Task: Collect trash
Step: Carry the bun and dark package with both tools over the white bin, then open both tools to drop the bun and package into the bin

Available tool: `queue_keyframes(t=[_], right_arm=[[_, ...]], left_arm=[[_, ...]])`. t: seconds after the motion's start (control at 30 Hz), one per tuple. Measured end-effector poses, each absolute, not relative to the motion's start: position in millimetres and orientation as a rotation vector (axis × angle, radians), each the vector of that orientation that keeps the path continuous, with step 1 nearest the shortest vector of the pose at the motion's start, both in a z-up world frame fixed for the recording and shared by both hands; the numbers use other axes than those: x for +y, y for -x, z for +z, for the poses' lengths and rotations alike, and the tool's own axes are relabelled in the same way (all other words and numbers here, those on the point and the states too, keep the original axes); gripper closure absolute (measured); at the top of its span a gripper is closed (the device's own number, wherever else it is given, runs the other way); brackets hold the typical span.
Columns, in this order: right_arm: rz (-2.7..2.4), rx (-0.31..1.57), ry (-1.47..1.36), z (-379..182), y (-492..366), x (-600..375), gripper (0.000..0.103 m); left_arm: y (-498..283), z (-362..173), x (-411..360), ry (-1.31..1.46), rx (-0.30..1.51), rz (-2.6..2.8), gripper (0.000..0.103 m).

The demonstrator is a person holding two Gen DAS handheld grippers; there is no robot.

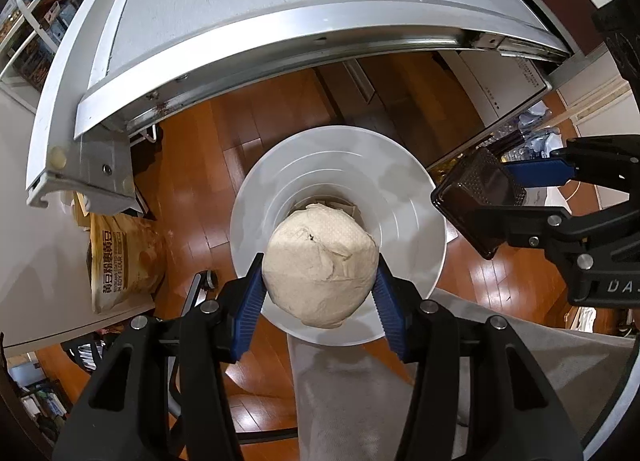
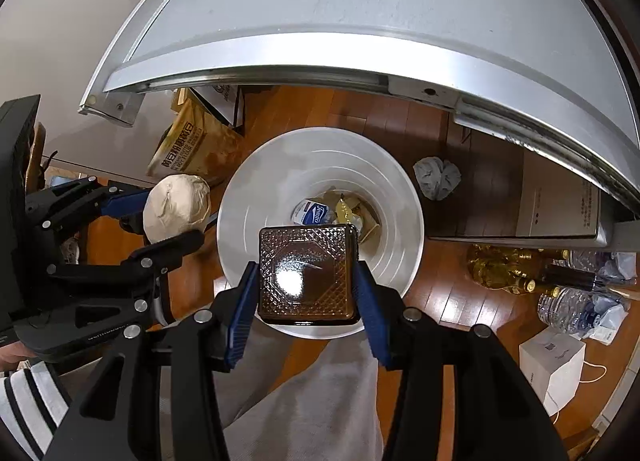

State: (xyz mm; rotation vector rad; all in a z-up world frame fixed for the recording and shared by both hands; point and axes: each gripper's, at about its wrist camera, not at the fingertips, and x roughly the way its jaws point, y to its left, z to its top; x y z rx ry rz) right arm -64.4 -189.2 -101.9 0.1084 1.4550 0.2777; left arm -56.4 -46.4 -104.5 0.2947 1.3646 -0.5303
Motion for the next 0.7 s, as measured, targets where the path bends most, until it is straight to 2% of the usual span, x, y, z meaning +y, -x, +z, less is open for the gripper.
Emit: queue_keyframes(t=[0.7], right_arm=[[0.254,1.478,-0.084,-111.2,61.7,-191.2,0.056]], left_arm=[[52.0,-111.1,-52.9,-0.334,1.376,-0.536,0.051]])
